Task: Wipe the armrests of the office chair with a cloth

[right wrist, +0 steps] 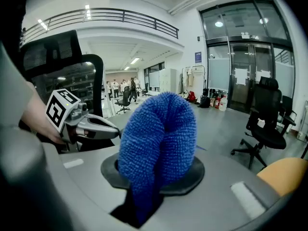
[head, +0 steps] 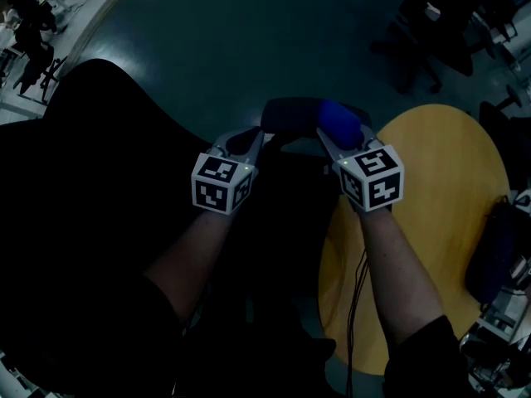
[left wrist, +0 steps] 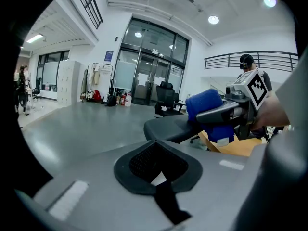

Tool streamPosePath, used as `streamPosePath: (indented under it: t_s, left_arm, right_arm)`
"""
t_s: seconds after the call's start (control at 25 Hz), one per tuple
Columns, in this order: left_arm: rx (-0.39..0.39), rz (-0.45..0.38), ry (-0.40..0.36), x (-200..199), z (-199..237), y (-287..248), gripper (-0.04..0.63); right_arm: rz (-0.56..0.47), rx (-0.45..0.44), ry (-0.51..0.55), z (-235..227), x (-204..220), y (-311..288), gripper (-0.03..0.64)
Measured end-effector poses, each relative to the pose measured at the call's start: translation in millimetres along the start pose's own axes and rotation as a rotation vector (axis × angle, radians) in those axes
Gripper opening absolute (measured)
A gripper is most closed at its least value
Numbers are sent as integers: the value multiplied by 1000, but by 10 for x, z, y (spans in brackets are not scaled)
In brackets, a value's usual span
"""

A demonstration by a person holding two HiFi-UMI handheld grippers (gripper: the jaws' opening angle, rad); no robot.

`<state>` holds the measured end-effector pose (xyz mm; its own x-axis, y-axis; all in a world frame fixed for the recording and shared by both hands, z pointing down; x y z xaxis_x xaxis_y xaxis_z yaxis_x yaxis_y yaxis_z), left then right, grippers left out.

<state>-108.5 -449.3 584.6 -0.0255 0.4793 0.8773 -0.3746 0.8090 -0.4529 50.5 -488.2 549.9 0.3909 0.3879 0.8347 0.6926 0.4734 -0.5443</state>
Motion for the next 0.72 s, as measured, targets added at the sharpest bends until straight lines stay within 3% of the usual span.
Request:
streamPosePath:
  t_s: [0.36, 0.72]
  left_arm:
    - [13, 1, -6, 5, 12, 11, 15]
    - [-7, 20, -10, -60, 7, 122, 15]
  right_arm:
    - [30, -97, 35, 599, -212, -474, 109]
    - [25, -174, -24, 962, -368, -629, 107]
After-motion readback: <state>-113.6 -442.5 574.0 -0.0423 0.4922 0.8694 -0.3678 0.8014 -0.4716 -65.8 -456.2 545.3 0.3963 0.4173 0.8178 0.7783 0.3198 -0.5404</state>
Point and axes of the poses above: the fingertips, and each gripper's own axes: y backward along the fingers, z to its left, x out of its underside, the point moved 4 cm from there along y, backward along the fingers, and after that the axes turned 4 degrees about -x, right-handed, at the moved point
